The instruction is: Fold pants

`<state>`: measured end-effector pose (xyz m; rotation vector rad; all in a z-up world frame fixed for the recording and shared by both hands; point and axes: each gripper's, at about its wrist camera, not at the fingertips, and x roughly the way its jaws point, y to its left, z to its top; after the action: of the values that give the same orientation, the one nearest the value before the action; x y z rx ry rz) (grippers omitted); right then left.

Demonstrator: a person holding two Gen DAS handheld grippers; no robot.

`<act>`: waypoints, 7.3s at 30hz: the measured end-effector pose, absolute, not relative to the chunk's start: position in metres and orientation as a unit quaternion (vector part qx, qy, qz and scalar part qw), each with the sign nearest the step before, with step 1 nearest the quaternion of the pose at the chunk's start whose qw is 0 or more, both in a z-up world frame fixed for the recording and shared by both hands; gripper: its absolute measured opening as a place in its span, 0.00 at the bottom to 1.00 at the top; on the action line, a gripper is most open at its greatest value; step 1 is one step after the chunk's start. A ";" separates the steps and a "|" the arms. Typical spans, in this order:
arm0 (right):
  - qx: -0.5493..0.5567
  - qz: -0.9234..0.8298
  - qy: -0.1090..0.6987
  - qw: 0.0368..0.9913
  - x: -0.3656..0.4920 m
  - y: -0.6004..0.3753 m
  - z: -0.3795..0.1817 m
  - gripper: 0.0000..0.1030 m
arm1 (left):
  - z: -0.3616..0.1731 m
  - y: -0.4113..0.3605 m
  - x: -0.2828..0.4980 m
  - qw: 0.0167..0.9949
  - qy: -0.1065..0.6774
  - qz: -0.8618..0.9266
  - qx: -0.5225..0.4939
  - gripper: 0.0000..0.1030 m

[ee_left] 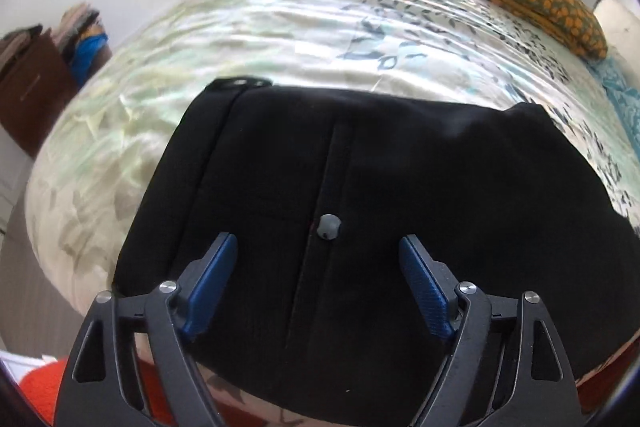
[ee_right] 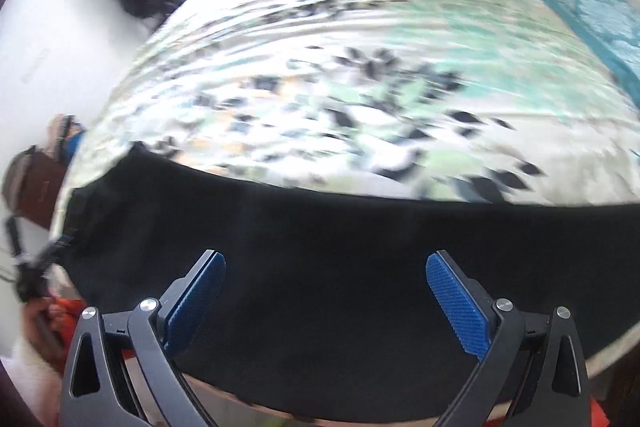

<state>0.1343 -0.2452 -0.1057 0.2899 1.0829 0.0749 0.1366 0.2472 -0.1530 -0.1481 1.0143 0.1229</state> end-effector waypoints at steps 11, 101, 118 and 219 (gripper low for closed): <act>0.319 0.201 0.600 0.706 0.333 -0.034 -0.189 0.97 | -0.156 0.238 0.139 0.872 0.483 0.067 -0.051 0.91; 0.447 -0.003 0.300 0.843 -0.064 -0.492 -0.079 0.19 | -0.129 -0.024 0.089 0.831 0.518 -0.200 -0.015 0.92; 0.345 0.152 0.465 0.801 0.080 -0.166 -0.169 0.25 | -0.137 0.096 0.093 0.847 0.501 -0.120 -0.135 0.91; 0.064 0.002 0.437 0.897 0.013 -0.245 -0.135 0.86 | -0.106 0.016 0.073 0.860 0.465 -0.207 -0.038 0.70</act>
<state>0.0129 -0.2453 -0.1353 0.1319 0.9054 0.0049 0.0729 0.0159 -0.1057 -0.0804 0.9771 -0.4354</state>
